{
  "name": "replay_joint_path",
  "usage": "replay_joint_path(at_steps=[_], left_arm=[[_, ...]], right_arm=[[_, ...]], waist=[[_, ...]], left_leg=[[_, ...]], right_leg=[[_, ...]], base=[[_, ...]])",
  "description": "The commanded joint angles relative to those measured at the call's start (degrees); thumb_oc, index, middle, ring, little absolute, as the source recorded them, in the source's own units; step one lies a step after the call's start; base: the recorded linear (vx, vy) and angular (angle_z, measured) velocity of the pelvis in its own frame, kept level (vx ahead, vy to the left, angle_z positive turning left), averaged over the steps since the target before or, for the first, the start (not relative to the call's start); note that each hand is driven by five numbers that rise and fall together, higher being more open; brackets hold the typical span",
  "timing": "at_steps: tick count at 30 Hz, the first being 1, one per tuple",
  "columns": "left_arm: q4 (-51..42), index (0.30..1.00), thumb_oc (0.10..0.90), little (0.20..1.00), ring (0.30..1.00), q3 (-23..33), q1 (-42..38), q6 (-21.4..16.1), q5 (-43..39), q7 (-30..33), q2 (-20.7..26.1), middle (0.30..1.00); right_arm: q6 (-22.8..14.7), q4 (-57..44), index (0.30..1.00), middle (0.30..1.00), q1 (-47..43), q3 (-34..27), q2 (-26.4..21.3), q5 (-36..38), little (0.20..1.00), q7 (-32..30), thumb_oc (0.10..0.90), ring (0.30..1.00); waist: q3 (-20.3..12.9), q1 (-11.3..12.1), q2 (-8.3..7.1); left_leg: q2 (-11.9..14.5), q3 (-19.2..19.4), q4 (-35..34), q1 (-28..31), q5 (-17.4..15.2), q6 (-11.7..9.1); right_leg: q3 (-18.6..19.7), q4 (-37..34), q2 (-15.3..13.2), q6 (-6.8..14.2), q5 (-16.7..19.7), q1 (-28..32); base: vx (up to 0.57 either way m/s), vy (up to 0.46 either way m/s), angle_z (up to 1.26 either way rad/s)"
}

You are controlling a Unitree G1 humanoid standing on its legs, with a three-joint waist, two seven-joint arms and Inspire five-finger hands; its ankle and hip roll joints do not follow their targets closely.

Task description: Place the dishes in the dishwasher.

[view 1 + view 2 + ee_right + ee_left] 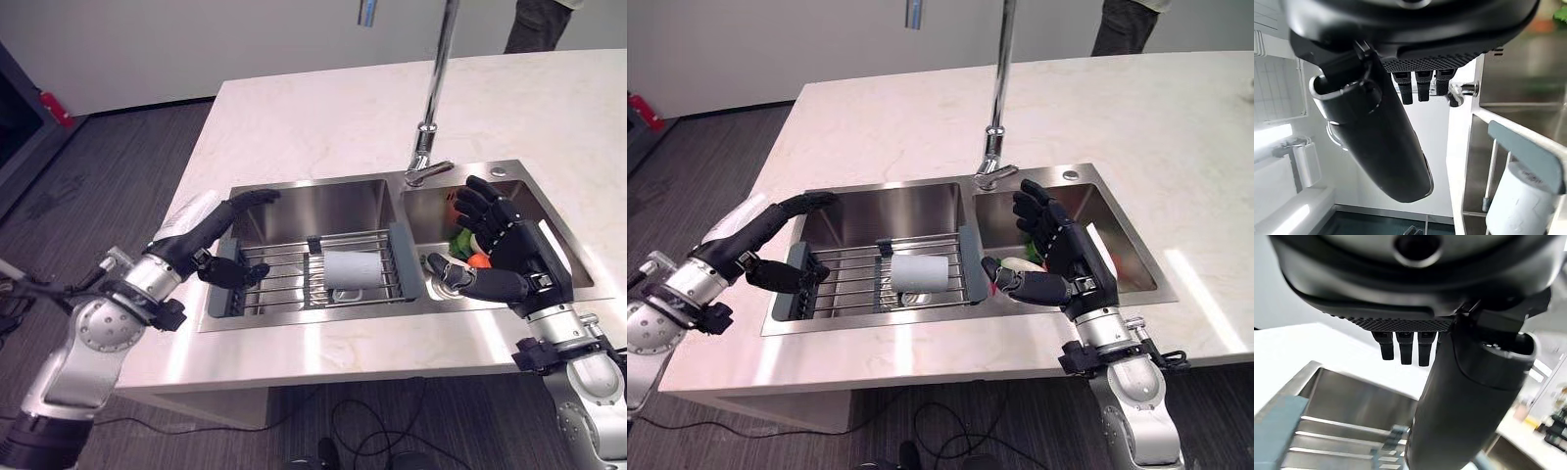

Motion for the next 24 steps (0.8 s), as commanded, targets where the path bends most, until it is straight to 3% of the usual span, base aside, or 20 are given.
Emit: replay_joint_path(at_steps=[1, 6, 13, 24], left_arm=[[1.55, 0.9, 0.8, 0.9, 0.9, 2.56, -7.26, 3.18, -0.54, -3.59, 0.53, 0.9], [4.95, 0.9, 0.8, 0.9, 0.9, -2.06, -11.44, 6.49, 1.17, -8.74, 2.7, 0.9], [9.13, 0.9, 0.8, 0.9, 0.9, -5.98, -15.57, 9.17, 1.3, -12.47, 1.38, 0.9], [11.68, 0.9, 0.8, 0.9, 0.9, -8.92, -19.32, 8.71, 3.32, -12.24, -0.89, 0.9]], right_arm=[[-4.25, -2.27, 0.9, 0.9, -7.03, -1.8, -1.63, 2.64, 0.9, 1.22, 0.8, 0.9], [-3.46, -1.81, 0.9, 0.9, -7.91, -2.06, -3.6, 3.63, 0.9, 2.31, 0.8, 0.9], [-3.18, -0.75, 0.9, 0.9, -8.23, -2.63, -3.76, 3.94, 0.9, 4.06, 0.8, 0.9], [-2.74, -0.42, 0.9, 0.9, -8.66, -2.8, -3.27, 4.07, 0.9, 5.81, 0.8, 0.9]], waist=[[-3.94, -1.01, 0.72], [-4.21, -1.99, 1.2], [-4.43, -3.16, 1.45], [-4.68, -4.27, 1.66]], left_leg=[[2.39, -2.29, 5.52, 3.62, -14.52, -2.26], [2.44, -1.76, 5.52, 3.8, -14.6, -2.39], [2.45, -0.96, 5.52, 4.08, -14.93, -2.24], [2.62, 0.06, 5.52, 4.44, -15.14, -2.35]], right_leg=[[-4.57, -3.0, 1.48, 1.82, -0.72, -0.35], [-3.73, -3.0, 1.91, 1.93, -0.67, -0.55], [-2.88, -3.0, 2.41, 1.92, -0.68, -0.82], [-2.34, -3.0, 2.69, 1.89, -0.68, -0.86]], base=[[0.01, 0.039, -0.15], [0.02, 0.033, -0.12], [0.0, 0.011, -0.09], [0.0, 0.0, -0.05]])
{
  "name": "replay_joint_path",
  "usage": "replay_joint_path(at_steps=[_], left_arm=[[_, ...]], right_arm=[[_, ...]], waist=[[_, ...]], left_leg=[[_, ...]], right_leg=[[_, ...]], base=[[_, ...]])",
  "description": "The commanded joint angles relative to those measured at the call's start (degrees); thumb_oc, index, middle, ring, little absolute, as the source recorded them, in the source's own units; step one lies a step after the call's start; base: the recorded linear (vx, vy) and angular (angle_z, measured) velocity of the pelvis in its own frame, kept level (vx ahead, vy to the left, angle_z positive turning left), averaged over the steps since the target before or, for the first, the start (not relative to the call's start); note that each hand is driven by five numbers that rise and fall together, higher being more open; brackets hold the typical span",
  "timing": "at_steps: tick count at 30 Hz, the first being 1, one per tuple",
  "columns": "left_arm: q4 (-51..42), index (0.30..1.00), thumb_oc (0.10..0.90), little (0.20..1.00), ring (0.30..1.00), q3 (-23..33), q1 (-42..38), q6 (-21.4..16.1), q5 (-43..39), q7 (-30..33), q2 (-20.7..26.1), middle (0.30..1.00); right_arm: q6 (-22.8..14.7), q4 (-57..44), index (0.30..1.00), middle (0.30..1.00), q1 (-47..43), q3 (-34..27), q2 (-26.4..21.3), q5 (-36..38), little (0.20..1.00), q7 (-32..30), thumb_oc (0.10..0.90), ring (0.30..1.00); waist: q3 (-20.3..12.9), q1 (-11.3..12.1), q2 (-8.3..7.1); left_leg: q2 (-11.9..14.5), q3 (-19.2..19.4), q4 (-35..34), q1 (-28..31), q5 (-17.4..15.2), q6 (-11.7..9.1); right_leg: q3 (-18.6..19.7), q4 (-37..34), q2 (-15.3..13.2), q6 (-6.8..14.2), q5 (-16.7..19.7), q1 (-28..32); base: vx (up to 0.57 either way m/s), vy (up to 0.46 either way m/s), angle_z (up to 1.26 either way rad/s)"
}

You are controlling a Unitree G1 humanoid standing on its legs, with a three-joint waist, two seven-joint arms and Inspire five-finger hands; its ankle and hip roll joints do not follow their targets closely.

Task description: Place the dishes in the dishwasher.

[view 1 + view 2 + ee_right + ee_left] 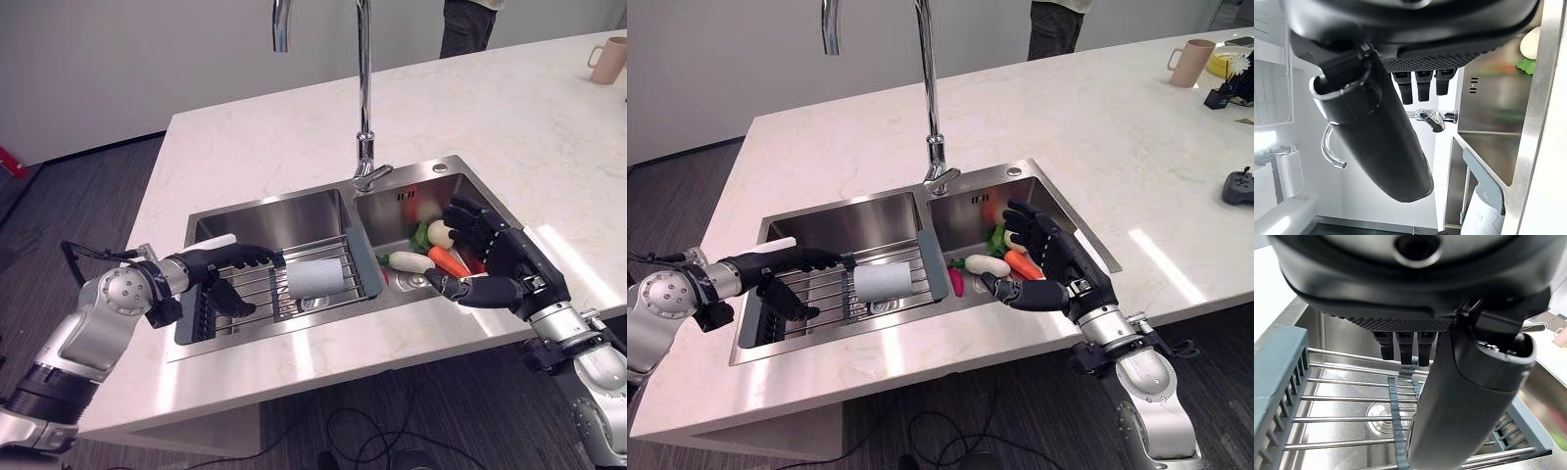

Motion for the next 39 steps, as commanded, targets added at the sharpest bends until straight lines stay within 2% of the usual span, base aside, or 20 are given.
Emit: replay_joint_path(at_steps=[1, 9, 20, 39], left_arm=[[1.92, 0.9, 0.8, 0.9, 0.9, 2.19, -9.89, -2.37, 2.71, 3.04, -0.38, 0.9], [3.99, 0.9, 0.8, 0.9, 0.9, 1.22, -12.64, -3.17, 1.51, 1.83, 0.74, 0.9], [6.83, 0.9, 0.8, 0.9, 0.9, -2.56, -16.29, -3.26, 3.34, 0.85, -2.48, 0.9], [11.26, 0.9, 0.8, 0.9, 0.9, -5.66, -19.04, -2.11, 3.36, 0.67, -4.61, 0.9]], right_arm=[[-4.99, -2.99, 0.9, 0.9, -8.02, -2.81, -0.79, 4.06, 0.9, 0.65, 0.8, 0.9], [-4.94, -2.63, 0.9, 0.9, -8.37, -3.14, -0.54, 3.74, 0.9, 1.6, 0.8, 0.9], [-5.11, -2.18, 0.9, 0.9, -8.9, -2.85, 0.3, 3.51, 0.9, 2.94, 0.8, 0.9], [-5.24, -1.97, 0.9, 0.9, -7.75, -4.12, 0.07, 3.78, 0.9, 4.79, 0.8, 0.9]], waist=[[-3.04, -0.85, 0.75], [-3.14, -1.25, 1.4], [-3.21, -2.69, 1.8], [-3.42, -5.07, 2.77]], left_leg=[[0.76, -3.22, 5.5, 4.19, -15.01, -1.58], [0.73, -2.88, 5.5, 4.17, -15.06, -1.72], [0.8, -1.88, 5.5, 4.34, -15.31, -1.58], [1.01, 0.0, 5.5, 4.89, -15.68, -1.39]], right_leg=[[-5.42, -4.34, 0.9, 2.27, -1.15, 1.26], [-5.27, -4.34, 0.86, 2.26, -1.13, 1.14], [-4.06, -4.34, 1.12, 2.24, -1.02, 0.82], [-1.9, -4.34, 1.8, 2.28, -0.71, 0.23]], base=[[0.0, 0.0, 0.0], [0.0, 0.0, 0.0], [0.01, 0.006, -0.06], [0.01, 0.003, -0.06]])
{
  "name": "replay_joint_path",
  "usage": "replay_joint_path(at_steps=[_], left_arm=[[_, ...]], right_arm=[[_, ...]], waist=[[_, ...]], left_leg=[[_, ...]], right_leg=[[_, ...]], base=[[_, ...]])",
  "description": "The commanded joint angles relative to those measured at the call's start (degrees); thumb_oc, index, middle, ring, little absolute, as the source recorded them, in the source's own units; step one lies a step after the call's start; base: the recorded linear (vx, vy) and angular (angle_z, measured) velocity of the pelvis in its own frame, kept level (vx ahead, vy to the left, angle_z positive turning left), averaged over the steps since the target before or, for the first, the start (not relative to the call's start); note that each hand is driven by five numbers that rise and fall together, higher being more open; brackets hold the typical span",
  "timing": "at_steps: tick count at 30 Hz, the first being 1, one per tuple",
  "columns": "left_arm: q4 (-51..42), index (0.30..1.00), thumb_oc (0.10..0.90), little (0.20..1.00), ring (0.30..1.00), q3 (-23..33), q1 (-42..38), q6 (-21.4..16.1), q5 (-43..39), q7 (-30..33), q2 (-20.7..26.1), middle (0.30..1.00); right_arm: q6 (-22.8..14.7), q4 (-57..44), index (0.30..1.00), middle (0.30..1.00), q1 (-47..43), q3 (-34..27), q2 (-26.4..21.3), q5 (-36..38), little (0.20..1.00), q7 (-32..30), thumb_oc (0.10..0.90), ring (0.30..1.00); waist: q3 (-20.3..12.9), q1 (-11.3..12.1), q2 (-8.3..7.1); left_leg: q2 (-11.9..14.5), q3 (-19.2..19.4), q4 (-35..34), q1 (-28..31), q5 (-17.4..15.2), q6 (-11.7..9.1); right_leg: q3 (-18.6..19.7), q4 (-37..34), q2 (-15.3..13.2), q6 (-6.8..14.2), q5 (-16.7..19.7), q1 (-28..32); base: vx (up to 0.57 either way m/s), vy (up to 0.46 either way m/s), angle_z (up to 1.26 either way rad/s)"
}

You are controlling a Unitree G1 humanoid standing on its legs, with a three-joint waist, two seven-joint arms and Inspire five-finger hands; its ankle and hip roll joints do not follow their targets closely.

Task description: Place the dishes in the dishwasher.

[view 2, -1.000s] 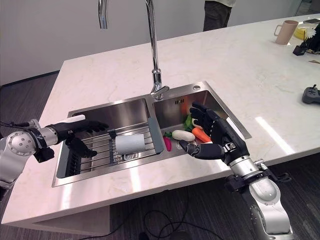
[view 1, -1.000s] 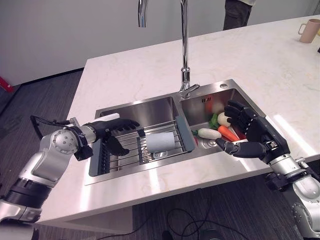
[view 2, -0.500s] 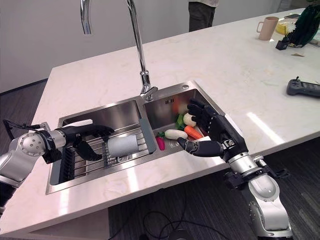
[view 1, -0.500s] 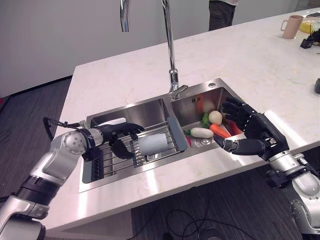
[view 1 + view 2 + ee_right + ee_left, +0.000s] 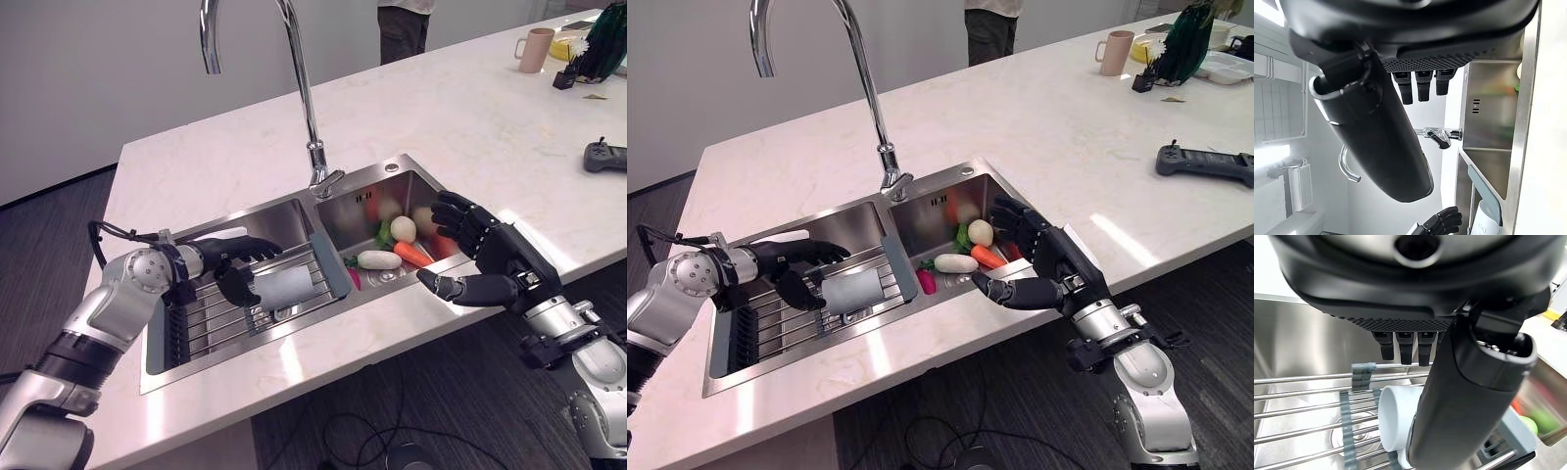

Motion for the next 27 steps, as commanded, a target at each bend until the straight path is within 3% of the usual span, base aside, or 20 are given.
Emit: replay_joint_path(at_steps=[1, 27], left_arm=[[1.61, 0.9, 0.8, 0.9, 0.9, 2.17, -8.53, -1.03, 1.22, 1.64, -1.27, 0.9], [3.89, 0.9, 0.8, 0.9, 0.9, 2.1, -7.0, 0.29, 4.68, 0.67, -4.27, 0.9]], right_arm=[[-5.42, -2.16, 0.9, 0.9, -5.74, -3.96, -0.78, 3.85, 0.9, 0.46, 0.8, 0.9], [-4.94, -1.94, 0.9, 0.9, -6.09, -3.94, -0.68, 3.28, 0.9, 1.61, 0.8, 0.9]], waist=[[-2.22, 0.03, 1.15], [-2.14, 0.06, 0.78]], left_leg=[[0.1, -3.37, 5.7, 4.12, -15.33, -0.9], [0.03, -3.62, 5.7, 3.92, -15.15, -0.82]], right_leg=[[-5.38, -5.32, 0.43, 2.2, -1.11, 1.75], [-5.39, -5.32, 0.56, 1.87, -1.18, 1.7]], base=[[0.0, 0.0, 0.0], [0.0, 0.0, 0.0]])
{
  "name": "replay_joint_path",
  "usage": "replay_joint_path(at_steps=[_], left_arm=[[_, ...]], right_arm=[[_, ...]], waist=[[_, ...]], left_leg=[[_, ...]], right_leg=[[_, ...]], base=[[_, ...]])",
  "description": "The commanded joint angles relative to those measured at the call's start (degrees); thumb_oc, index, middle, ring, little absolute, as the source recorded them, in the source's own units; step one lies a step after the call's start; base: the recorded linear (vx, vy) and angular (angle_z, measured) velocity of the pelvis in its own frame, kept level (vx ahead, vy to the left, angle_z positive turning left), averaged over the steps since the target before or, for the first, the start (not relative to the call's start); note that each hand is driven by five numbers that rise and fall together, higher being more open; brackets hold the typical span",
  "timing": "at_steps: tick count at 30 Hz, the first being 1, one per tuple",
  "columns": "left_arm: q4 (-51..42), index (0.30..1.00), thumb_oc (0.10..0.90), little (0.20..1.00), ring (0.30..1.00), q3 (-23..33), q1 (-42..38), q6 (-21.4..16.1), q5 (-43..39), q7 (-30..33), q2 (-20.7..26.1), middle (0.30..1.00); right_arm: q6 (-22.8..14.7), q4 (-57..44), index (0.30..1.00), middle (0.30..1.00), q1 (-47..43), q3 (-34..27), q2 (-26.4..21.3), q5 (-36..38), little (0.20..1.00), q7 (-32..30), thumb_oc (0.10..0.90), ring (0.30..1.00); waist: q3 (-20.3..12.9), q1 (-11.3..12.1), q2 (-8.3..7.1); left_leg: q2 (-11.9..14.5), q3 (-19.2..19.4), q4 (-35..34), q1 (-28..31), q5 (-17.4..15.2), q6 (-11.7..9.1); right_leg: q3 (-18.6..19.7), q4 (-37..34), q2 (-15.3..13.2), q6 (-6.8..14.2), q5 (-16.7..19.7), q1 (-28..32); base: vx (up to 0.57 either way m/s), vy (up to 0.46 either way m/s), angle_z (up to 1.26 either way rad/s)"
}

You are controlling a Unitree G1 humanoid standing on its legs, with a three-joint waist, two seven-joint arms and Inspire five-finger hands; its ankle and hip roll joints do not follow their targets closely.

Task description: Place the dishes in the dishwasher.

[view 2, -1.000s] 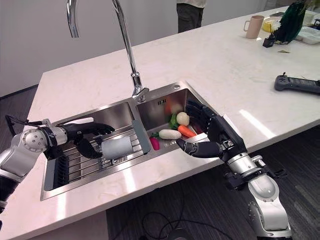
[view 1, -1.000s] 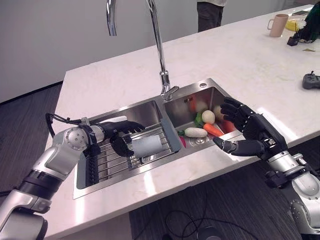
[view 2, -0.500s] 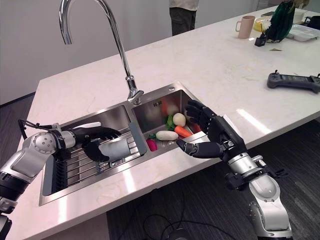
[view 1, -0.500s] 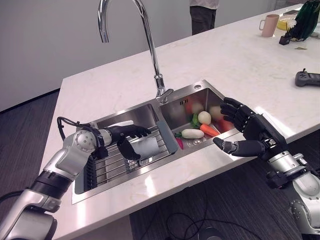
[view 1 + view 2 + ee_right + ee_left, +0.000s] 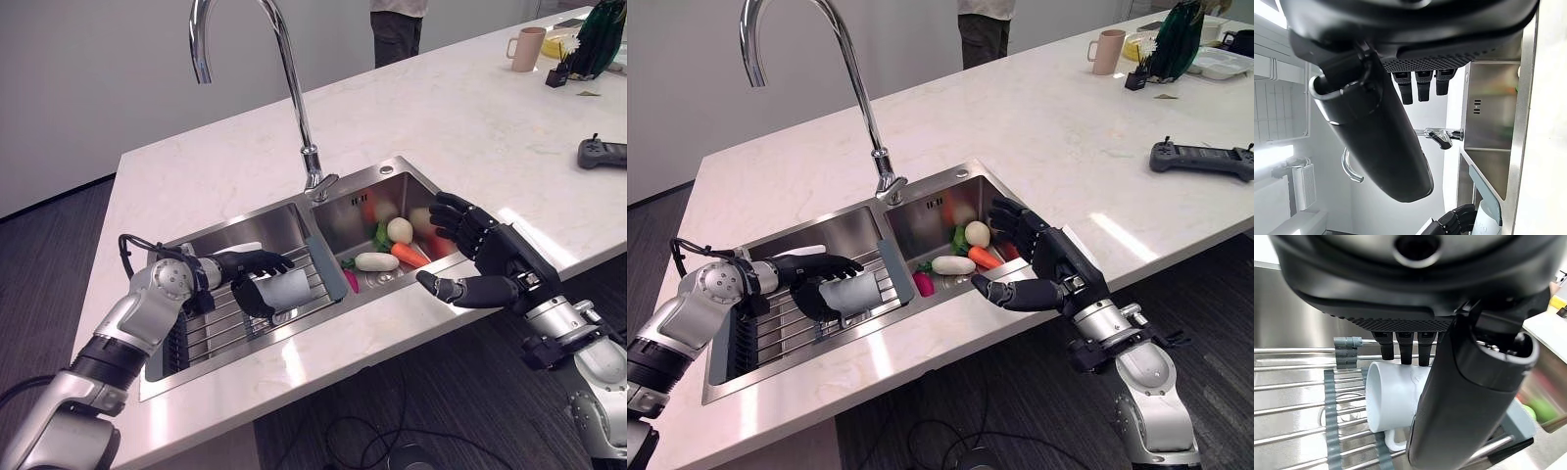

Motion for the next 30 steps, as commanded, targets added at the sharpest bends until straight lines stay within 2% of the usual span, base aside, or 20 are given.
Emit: replay_joint_path(at_steps=[1, 30], left_arm=[[0.15, 0.9, 0.8, 0.9, 0.9, 3.51, -6.89, -1.05, 1.45, 2.03, 0.84, 0.9], [1.79, 0.9, 0.8, 0.9, 0.9, 4.58, -5.19, 0.37, 4.44, 3.48, -0.3, 0.9]], right_arm=[[-4.92, -2.03, 0.9, 0.9, -6.01, -3.58, -0.65, 3.39, 0.9, 0.19, 0.8, 0.9], [-4.65, -1.62, 0.9, 0.9, -6.57, -2.96, -0.81, 3.33, 0.9, 0.56, 0.8, 0.9]], waist=[[-1.81, 0.52, 0.29], [-1.84, 1.23, -0.94]], left_leg=[[0.07, -3.7, 6.3, 3.76, -15.22, -0.72], [0.09, -4.5, 6.3, 3.44, -14.98, -0.58]], right_leg=[[-5.42, -5.28, 0.49, 1.87, -1.17, 1.84], [-5.73, -5.28, 0.76, 1.62, -1.27, 1.93]], base=[[0.0, 0.0, 0.0], [0.0, 0.0, 0.0]])
